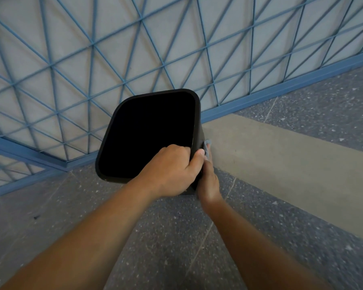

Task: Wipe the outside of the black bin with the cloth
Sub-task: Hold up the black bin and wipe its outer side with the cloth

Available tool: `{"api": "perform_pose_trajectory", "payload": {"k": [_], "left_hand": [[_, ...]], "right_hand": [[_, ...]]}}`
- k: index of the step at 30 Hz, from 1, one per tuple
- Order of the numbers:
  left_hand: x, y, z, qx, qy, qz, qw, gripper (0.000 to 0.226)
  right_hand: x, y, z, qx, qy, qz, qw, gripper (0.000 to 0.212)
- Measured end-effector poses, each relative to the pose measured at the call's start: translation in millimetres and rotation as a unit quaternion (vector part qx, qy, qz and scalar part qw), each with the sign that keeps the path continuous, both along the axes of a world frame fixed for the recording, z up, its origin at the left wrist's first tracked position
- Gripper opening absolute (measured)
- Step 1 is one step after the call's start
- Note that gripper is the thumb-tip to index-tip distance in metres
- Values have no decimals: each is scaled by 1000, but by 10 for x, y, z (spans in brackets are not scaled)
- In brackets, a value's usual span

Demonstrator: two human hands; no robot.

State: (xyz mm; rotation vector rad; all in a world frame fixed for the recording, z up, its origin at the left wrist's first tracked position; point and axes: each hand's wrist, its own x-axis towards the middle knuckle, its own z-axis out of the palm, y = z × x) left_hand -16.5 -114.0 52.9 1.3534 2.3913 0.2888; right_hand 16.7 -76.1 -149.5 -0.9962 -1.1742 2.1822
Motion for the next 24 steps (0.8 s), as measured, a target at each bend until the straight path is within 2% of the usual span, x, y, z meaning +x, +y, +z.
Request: {"api": "perform_pose_trajectory", "payload": {"k": [2, 6, 8, 12, 16, 18, 20, 22, 24], "left_hand": [[9, 22, 17, 3, 7, -6, 1000, 53], [13, 15, 34, -5, 7, -2, 1000, 52], [25, 11, 46, -10, 4, -1, 1000, 53], [45, 48, 46, -14, 20, 0, 1000, 54], [73, 52, 70, -23, 37, -3, 999, 53], [74, 52, 72, -28, 43, -4, 999, 53], [70, 54, 63, -30, 42, -5, 999, 53], [64, 65, 60, -26, 40, -7, 999, 53], [68, 57, 67, -25, 38, -5, 999, 52]], "right_hand": [[-14, 34, -88, 13, 4, -5, 1000, 105], [-128, 114, -537, -42, 46, 21, 998, 123], [-97, 134, -192, -35, 37, 15, 999, 127], [-99, 261, 60, -31, 55, 17, 998, 118], [-214, 355, -589, -70, 81, 58, 993, 115], [-213, 362, -391, -59, 73, 62, 994, 113], [-127, 307, 77, -31, 80, 52, 995, 106], [-106, 309, 153, -4, 81, 44, 996, 97], [-105, 309, 73, -17, 68, 50, 996, 104]]}}
